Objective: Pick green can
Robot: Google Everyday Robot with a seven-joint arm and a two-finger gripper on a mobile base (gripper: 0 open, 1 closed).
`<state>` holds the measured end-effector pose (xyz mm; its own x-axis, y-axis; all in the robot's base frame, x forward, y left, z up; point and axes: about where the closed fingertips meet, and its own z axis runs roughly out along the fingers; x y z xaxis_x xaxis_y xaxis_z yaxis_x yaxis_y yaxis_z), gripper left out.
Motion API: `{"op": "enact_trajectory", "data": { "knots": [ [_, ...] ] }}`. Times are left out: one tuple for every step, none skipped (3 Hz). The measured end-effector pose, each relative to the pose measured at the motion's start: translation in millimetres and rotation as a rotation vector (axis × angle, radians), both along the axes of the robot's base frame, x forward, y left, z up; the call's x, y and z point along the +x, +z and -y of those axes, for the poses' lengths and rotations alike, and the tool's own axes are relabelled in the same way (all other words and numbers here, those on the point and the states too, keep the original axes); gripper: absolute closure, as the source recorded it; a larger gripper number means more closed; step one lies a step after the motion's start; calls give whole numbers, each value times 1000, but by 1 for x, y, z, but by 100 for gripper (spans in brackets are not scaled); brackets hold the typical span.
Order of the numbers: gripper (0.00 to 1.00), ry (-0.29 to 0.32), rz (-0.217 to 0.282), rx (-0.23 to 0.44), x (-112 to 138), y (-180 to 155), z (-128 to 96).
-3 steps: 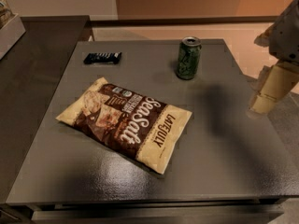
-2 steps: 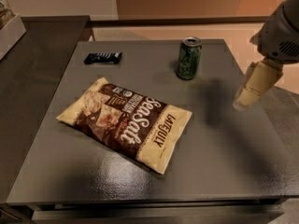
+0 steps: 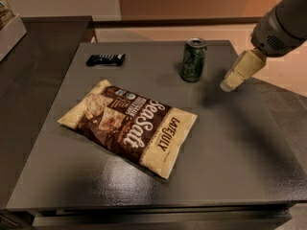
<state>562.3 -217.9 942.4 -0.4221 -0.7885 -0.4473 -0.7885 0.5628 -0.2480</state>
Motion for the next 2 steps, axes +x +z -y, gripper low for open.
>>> {"op": "enact_trajectory", "data": {
  "knots": [
    [0,-12,21,79,29,-5,-7],
    [0,-7,29,148,53,-13,-22]
  ]
}}
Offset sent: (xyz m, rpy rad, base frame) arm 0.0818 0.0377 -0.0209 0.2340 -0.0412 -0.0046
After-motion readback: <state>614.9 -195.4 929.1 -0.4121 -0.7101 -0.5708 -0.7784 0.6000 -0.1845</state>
